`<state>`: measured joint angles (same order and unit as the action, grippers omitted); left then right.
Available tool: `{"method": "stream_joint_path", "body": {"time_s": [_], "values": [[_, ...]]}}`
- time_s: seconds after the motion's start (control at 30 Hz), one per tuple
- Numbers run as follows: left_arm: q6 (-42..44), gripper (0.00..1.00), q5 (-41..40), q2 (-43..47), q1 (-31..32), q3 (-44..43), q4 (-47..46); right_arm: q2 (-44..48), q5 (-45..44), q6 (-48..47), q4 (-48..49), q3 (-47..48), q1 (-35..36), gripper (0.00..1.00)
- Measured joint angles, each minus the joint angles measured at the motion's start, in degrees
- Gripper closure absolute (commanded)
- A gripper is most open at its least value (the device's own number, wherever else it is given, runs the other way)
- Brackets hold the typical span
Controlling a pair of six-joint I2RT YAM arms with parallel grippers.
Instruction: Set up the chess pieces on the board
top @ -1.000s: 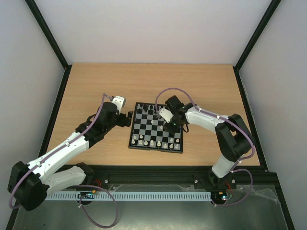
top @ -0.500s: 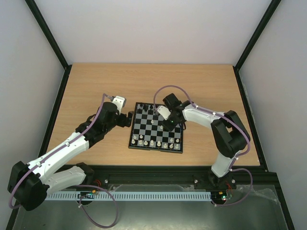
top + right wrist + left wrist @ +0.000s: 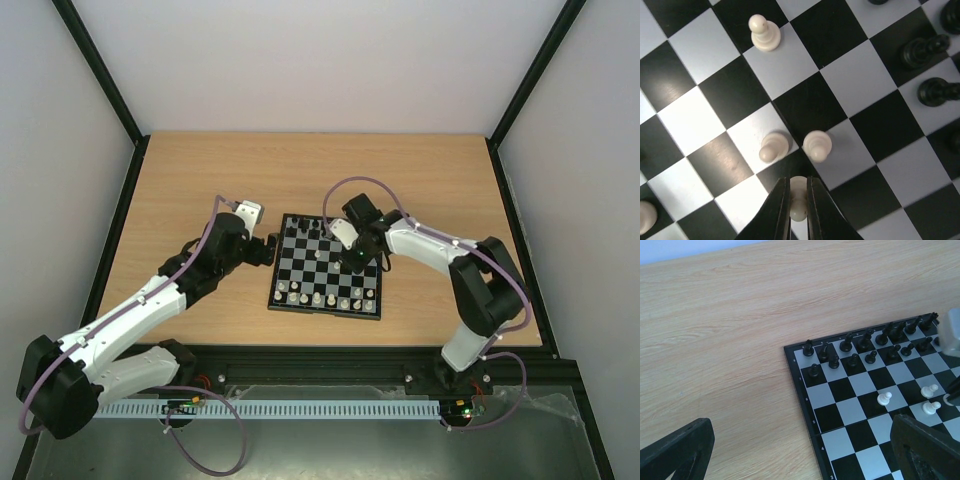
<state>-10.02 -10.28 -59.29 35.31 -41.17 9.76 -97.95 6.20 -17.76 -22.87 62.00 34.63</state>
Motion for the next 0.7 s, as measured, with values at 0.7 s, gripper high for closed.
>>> {"method": "stream_joint_path", "body": {"time_s": [0.7], "values": [[0.00,0.01,0.39,-0.63,0.00,0.02,0.00,9.40,11.41,-3.26,-4.02,-7.89,1.22,0.98]]}}
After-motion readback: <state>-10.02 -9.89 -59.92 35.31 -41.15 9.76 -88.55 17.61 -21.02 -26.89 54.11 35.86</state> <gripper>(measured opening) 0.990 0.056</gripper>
